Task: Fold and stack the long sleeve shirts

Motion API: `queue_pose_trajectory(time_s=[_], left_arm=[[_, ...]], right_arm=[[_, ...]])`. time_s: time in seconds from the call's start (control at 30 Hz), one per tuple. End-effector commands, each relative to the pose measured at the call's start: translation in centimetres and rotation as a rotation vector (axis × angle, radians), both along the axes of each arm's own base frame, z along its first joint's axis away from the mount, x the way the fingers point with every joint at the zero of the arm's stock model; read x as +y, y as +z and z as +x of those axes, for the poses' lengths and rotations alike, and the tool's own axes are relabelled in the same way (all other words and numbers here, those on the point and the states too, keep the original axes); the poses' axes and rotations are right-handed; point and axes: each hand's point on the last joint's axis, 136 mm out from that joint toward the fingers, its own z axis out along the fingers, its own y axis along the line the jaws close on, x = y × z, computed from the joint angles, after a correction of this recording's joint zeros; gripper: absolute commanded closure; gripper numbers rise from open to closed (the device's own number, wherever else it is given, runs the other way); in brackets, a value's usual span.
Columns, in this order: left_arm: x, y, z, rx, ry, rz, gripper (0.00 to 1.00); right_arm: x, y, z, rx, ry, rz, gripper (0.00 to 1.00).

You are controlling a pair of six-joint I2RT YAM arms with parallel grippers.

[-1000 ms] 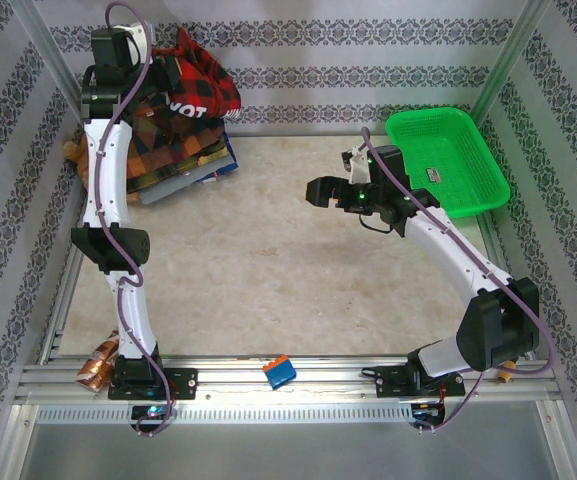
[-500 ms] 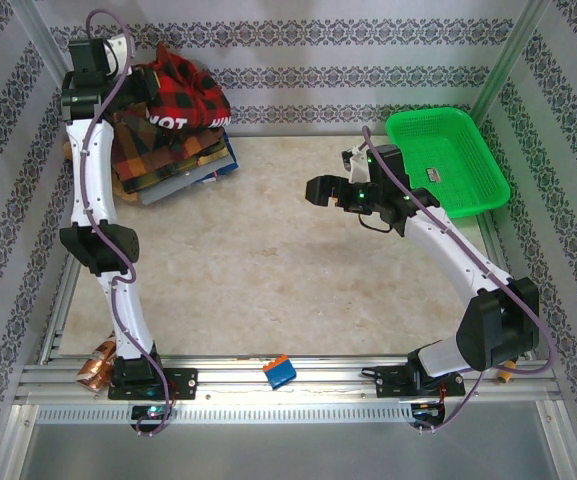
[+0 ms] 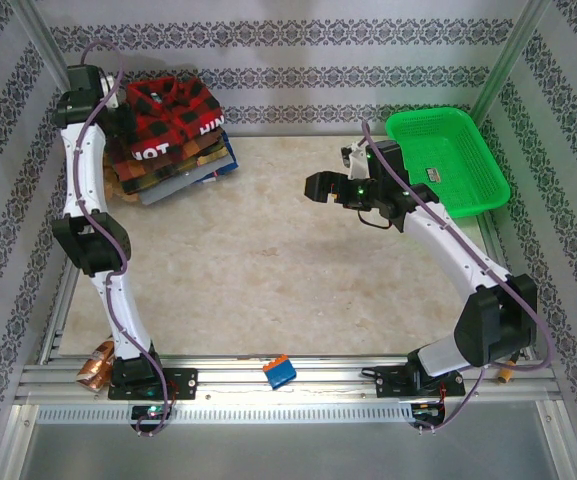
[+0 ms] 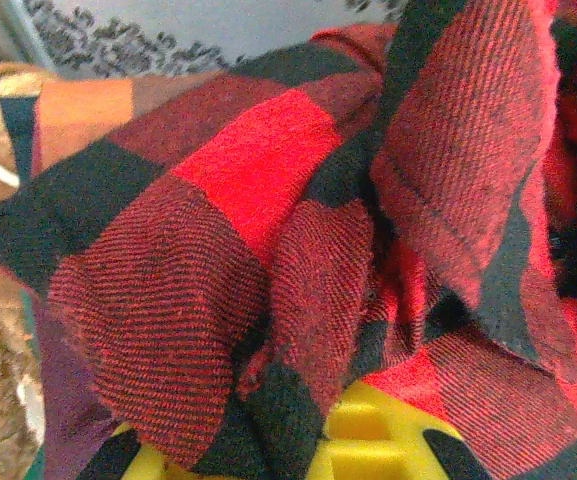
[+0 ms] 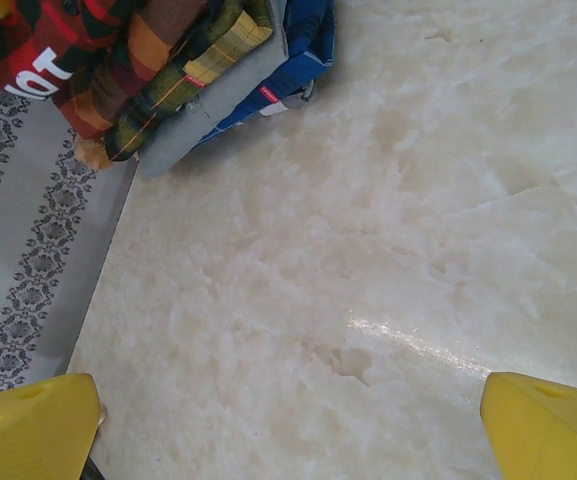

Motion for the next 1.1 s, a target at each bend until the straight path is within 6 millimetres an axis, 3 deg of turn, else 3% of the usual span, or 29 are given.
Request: queue_pose_trajectory(time_s=[0.0, 0.07, 0.1, 0.17, 0.3, 0.5, 0.6, 0.77, 0.93, 1.07], left_arm=[[2.4, -2.9, -0.7, 0.095, 0.059, 0.059, 0.89], [3.3, -4.0, -1.0, 0.128, 0.101, 0.073, 0.81], [3.9, -4.6, -1.1, 0.146, 0.127, 0.072, 0.74], [4.8, -5.4, -1.3, 0.165, 0.168, 0.059, 0.49], [5.7, -5.6, -0.9, 0.161, 0.223, 0.033, 0.21], [6.9, -4.2, -1.0, 0.109, 0.320, -0.040, 0.00], [7.3, -1.4, -1.2, 0.036, 0.345, -0.079, 0.00], [6.5, 5.9, -2.3, -0.135, 0.334, -0.116, 0.00], [5.6, 12.4, -5.0, -0.268, 0.325, -0.083, 0.00], [4.6, 15.6, -7.7, -0.326, 0.299, -0.034, 0.00]], right_arm=[[0.9, 0.4, -0.2, 0.010, 0.027, 0.012, 0.02], [0.9, 0.3, -0.3, 0.014, 0.029, 0.013, 0.02], [1.0, 0.3, -0.3, 0.017, 0.031, 0.013, 0.02], [1.1, 0.4, -0.4, 0.018, 0.036, 0.013, 0.02], [1.1, 0.4, -0.8, 0.022, 0.041, 0.012, 0.02], [1.0, 0.7, -1.3, 0.017, 0.048, 0.010, 0.02], [0.6, 1.0, -1.6, 0.003, 0.041, -0.006, 0.02], [-1.2, 1.6, -1.8, -0.028, 0.000, -0.032, 0.02], [-4.2, 1.9, -1.5, -0.053, -0.077, -0.063, 0.02], [-6.4, 1.8, -1.6, -0.067, -0.125, -0.089, 0.02]])
